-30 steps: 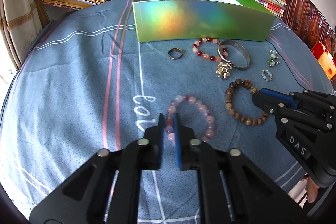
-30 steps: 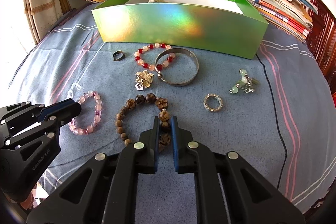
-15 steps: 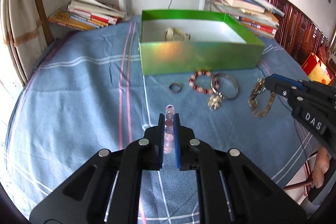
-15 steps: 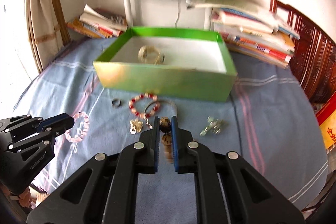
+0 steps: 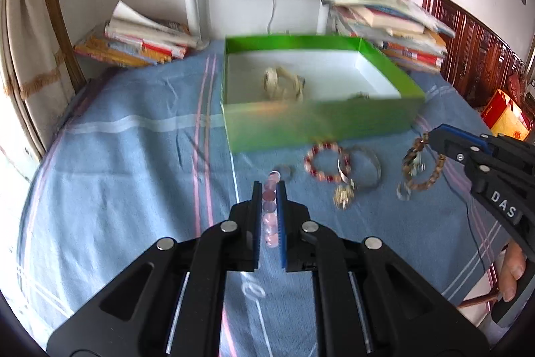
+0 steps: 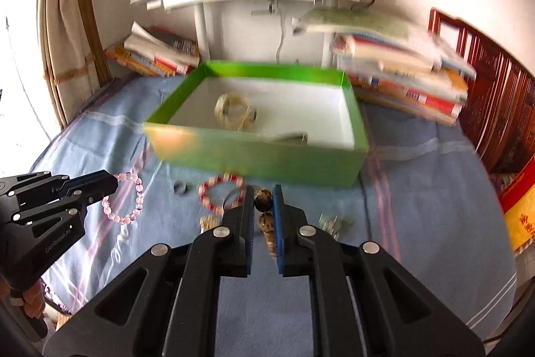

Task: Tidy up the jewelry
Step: 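Lift both bracelets and carry them over the green box, then open both tools to drop the bracelets into the box and withdraw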

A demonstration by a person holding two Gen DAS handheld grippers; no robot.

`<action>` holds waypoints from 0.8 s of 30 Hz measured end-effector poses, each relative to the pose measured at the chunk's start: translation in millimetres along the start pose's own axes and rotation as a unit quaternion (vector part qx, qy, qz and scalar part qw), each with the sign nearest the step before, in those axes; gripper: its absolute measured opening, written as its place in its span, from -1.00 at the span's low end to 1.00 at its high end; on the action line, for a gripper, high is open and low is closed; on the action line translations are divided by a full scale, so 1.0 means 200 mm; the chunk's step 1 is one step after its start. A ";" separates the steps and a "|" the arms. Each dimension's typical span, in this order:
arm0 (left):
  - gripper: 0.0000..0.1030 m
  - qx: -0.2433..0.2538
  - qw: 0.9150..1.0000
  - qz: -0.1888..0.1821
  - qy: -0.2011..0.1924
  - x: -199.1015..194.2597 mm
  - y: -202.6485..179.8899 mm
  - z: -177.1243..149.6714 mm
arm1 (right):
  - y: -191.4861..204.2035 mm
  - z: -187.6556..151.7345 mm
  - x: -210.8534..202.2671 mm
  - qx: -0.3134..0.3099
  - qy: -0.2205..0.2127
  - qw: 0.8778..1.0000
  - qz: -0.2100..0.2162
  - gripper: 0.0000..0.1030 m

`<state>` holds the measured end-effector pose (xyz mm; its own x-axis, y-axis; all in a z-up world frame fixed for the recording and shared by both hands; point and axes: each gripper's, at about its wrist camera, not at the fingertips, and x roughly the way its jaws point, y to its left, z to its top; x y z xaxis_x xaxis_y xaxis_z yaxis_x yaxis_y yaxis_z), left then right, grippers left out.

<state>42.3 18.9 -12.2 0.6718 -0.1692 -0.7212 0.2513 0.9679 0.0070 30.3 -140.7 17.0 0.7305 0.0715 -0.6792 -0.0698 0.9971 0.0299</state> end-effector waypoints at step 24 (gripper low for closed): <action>-0.13 0.004 1.000 0.026 0.001 0.51 0.06 0.56 | -0.11 0.45 0.50 0.021 0.016 1.000 0.003 -0.44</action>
<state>192.2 -7.8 -7.8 0.6822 -0.1190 -0.7214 0.2222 0.9737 0.0495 166.2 -153.1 14.4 0.7086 0.0777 -0.7013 -0.0454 0.9969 0.0645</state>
